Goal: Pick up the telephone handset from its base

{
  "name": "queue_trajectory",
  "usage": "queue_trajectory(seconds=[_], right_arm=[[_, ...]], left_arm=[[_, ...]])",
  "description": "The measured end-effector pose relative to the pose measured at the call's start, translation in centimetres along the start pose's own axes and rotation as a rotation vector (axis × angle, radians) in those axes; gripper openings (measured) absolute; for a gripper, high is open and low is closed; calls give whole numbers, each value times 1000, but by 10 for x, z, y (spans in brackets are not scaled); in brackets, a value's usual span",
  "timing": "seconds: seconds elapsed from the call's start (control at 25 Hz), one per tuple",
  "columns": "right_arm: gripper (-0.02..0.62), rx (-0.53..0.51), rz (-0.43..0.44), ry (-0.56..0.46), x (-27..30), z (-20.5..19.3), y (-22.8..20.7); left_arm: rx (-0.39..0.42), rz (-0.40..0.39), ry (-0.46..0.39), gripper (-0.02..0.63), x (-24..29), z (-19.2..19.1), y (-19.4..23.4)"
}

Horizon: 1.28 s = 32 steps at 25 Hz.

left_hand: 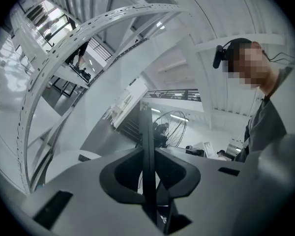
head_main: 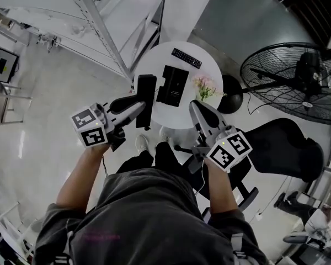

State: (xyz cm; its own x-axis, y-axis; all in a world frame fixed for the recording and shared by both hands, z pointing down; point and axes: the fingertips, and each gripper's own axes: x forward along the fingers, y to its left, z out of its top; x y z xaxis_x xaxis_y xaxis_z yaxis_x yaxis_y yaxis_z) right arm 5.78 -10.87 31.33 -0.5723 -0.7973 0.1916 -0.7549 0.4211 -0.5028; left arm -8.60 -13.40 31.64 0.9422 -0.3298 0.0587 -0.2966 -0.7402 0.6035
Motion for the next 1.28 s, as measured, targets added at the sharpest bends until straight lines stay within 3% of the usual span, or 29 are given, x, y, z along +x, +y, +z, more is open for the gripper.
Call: queue_trajectory(seconds=[0.6,1.28], right_arm=[[20,-51,34,-10,-9,9,40],[20,-96,53,0,-13,10,60]], left_arm=[[54,-7,-41,83,-29,10,-35],[55,-12,-74,83,-37,14,-46]])
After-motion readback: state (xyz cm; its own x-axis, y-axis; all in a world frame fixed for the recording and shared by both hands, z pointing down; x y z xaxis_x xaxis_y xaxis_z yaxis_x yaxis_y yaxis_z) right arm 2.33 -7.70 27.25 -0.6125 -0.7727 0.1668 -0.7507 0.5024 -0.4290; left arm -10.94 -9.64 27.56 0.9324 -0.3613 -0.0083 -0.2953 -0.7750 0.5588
